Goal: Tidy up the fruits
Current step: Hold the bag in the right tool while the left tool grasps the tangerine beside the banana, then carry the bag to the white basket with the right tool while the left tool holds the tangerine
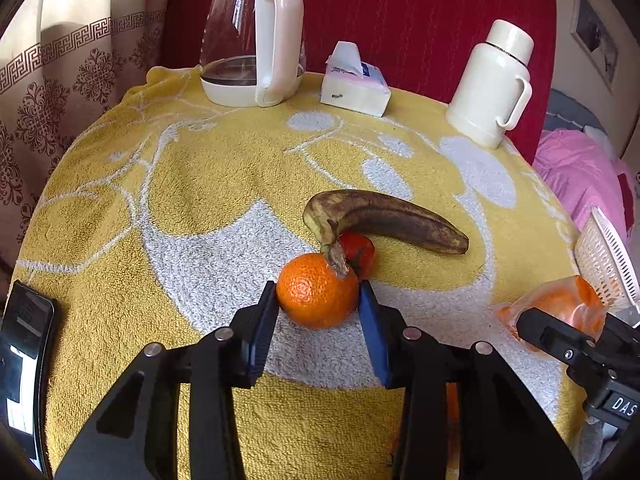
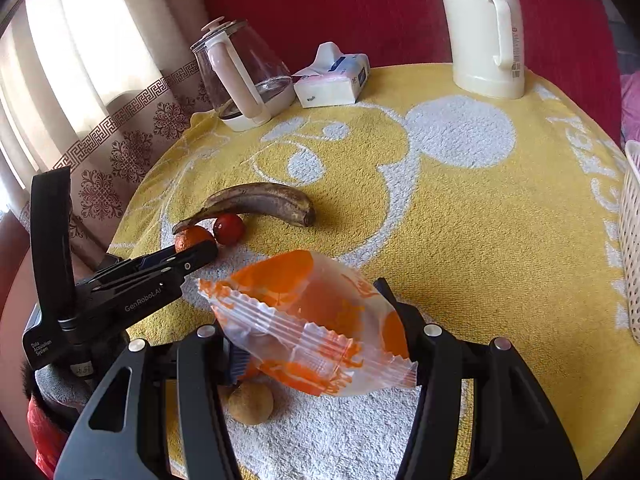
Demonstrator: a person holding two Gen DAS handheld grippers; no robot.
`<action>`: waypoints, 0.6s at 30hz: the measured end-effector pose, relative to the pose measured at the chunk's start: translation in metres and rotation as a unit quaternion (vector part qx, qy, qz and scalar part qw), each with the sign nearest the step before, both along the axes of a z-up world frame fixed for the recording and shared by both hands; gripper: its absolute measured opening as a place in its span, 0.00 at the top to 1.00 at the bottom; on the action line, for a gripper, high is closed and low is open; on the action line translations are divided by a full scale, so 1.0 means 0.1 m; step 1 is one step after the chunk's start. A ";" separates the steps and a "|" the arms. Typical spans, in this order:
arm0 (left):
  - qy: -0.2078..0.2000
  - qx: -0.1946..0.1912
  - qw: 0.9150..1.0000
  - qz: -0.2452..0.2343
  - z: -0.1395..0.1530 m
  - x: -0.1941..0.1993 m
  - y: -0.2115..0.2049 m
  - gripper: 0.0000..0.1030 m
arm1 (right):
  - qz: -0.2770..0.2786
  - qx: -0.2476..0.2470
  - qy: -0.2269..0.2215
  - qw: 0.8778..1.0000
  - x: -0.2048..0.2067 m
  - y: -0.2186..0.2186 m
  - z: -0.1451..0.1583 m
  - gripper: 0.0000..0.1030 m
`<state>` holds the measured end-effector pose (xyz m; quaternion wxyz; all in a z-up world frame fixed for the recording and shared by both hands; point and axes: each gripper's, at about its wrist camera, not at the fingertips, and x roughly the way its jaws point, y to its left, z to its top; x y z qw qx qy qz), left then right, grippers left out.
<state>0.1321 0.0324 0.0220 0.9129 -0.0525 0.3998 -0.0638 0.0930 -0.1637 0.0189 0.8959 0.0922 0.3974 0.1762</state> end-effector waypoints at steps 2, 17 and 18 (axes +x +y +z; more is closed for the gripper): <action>-0.007 -0.006 1.000 0.007 0.04 -0.04 0.05 0.61 | -0.002 0.001 -0.002 1.000 -0.01 -0.02 0.01 0.45; -0.054 -0.047 0.993 0.089 0.34 -0.21 0.52 0.61 | -0.021 0.024 -0.011 0.999 -0.09 -0.20 0.05 0.45; -0.053 -0.046 0.994 0.087 0.34 -0.21 0.50 0.61 | -0.021 0.025 -0.012 0.999 -0.09 -0.20 0.05 0.45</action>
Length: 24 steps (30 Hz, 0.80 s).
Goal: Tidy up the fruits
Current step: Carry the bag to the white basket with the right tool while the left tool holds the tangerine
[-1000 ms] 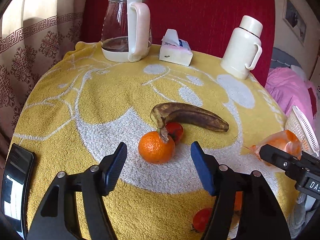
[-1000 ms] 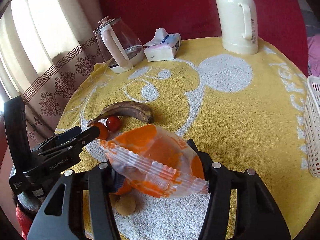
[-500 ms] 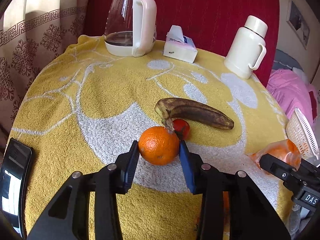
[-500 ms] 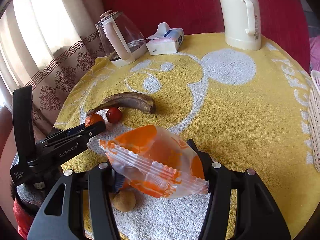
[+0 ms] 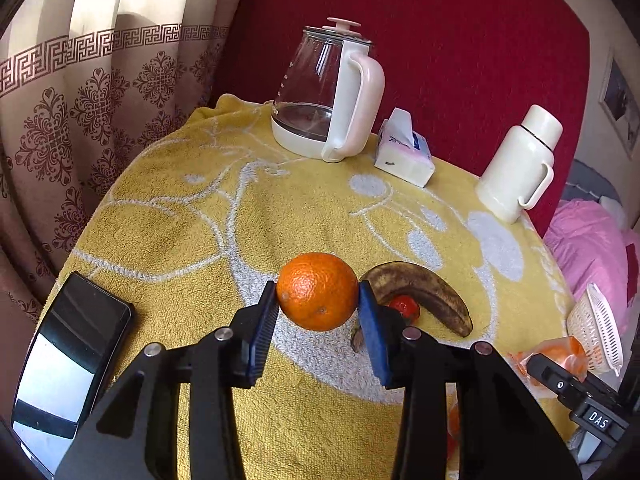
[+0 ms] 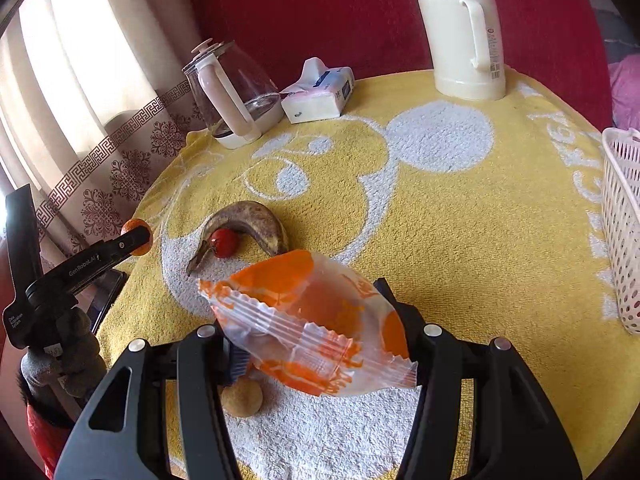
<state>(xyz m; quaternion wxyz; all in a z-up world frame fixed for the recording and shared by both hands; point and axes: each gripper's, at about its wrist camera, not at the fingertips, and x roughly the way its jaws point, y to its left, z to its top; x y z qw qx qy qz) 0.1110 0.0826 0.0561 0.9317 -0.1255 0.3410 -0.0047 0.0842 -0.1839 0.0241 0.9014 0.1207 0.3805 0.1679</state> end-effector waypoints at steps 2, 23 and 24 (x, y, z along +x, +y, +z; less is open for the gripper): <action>0.002 0.002 1.000 -0.005 -0.01 0.00 -0.05 0.61 | -0.001 0.002 -0.002 1.000 -0.01 -0.01 0.01 0.45; 0.001 0.019 0.999 -0.043 -0.03 -0.03 -0.38 0.60 | -0.090 0.055 -0.043 0.993 -0.27 -0.92 0.41 0.45; 0.001 0.020 0.999 -0.043 -0.03 -0.03 -0.39 0.60 | -0.101 0.055 -0.046 0.992 -0.29 -1.02 0.43 0.45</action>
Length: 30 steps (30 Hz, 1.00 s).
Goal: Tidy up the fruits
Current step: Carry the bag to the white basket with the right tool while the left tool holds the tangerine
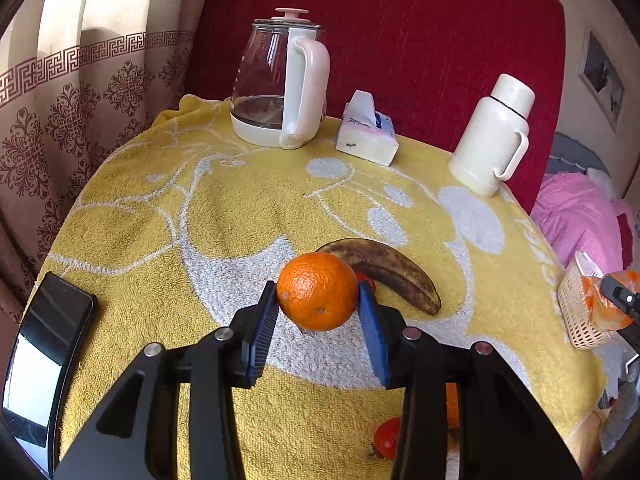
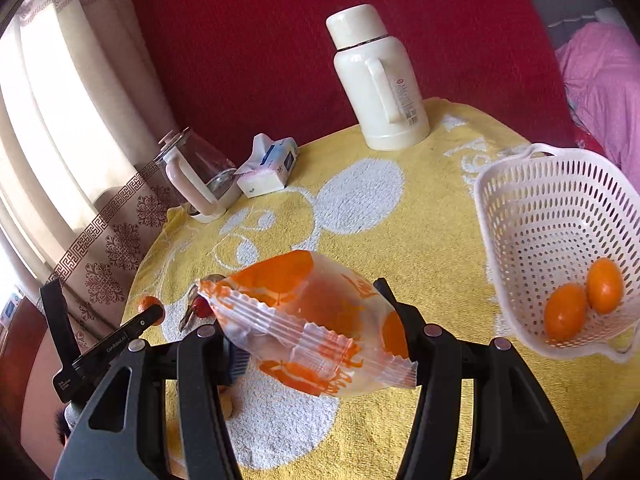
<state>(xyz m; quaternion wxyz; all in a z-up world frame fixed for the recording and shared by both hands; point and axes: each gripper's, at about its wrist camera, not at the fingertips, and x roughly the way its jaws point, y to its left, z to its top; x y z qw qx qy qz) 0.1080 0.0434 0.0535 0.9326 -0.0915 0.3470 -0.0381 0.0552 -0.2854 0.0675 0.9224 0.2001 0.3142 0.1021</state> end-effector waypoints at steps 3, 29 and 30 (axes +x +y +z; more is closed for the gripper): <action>0.000 0.002 1.000 -0.002 0.00 -0.01 -0.03 0.60 | -0.035 0.004 -0.004 0.999 -0.04 -0.30 0.04 0.45; 0.004 0.005 1.000 -0.001 -0.04 0.01 -0.05 0.60 | -0.050 0.135 -0.011 0.990 -0.01 -1.01 0.20 0.45; 0.003 0.005 1.000 -0.002 -0.04 0.01 -0.05 0.60 | -0.058 0.129 -0.019 0.990 -0.03 -1.03 0.25 0.45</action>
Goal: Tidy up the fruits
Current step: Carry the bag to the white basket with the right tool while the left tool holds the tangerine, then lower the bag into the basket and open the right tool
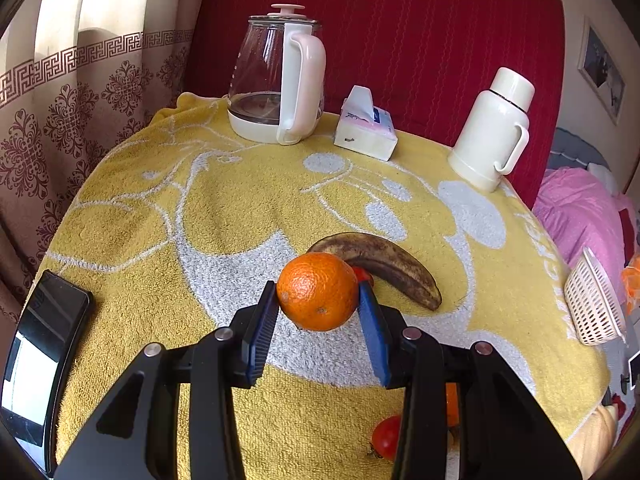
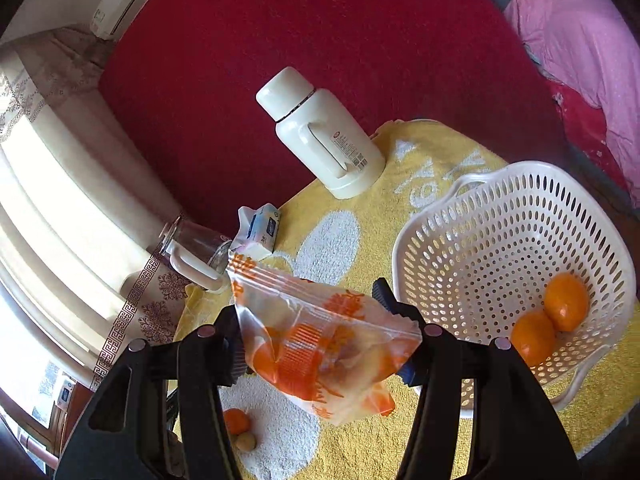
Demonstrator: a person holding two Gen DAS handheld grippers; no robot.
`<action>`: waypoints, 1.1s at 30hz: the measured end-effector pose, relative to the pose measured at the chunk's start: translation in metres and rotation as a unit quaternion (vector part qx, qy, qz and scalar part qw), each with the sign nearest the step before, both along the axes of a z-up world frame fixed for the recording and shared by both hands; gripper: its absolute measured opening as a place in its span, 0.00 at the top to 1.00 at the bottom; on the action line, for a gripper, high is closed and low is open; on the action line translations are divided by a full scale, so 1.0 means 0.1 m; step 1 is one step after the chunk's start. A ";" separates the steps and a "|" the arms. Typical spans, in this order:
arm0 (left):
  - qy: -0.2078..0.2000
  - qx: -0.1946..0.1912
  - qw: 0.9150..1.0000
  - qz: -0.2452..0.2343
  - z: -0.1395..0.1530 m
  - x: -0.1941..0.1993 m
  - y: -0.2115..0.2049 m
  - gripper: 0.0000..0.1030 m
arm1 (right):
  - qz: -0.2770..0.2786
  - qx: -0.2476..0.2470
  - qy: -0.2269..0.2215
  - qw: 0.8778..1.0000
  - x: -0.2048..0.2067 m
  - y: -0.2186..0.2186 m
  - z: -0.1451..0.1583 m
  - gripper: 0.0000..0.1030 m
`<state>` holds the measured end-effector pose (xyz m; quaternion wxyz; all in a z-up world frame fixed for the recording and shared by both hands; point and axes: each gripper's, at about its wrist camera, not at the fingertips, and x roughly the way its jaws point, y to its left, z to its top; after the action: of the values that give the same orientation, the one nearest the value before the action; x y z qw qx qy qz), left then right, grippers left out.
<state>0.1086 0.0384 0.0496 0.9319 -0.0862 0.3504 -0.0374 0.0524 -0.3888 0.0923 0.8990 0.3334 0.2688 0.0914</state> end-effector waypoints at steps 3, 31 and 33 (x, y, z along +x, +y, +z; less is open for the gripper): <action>0.000 0.000 1.000 0.000 0.00 0.00 0.00 0.60 | -0.037 -0.021 -0.008 0.999 -0.04 -0.13 0.10 0.45; -0.018 0.026 0.995 -0.096 0.41 -0.13 -0.89 0.60 | -0.104 -0.006 -0.008 0.995 -0.30 -0.79 -0.13 0.30; -0.018 0.026 0.992 -0.123 0.48 -0.14 -1.12 0.60 | -0.120 -0.017 -0.016 0.993 -0.35 -0.83 -0.07 0.25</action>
<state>0.0951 -0.0736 0.0972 0.9283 -0.0175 0.3422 -0.1447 0.0172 -0.4714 0.0852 0.9135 0.3459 0.2137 -0.0160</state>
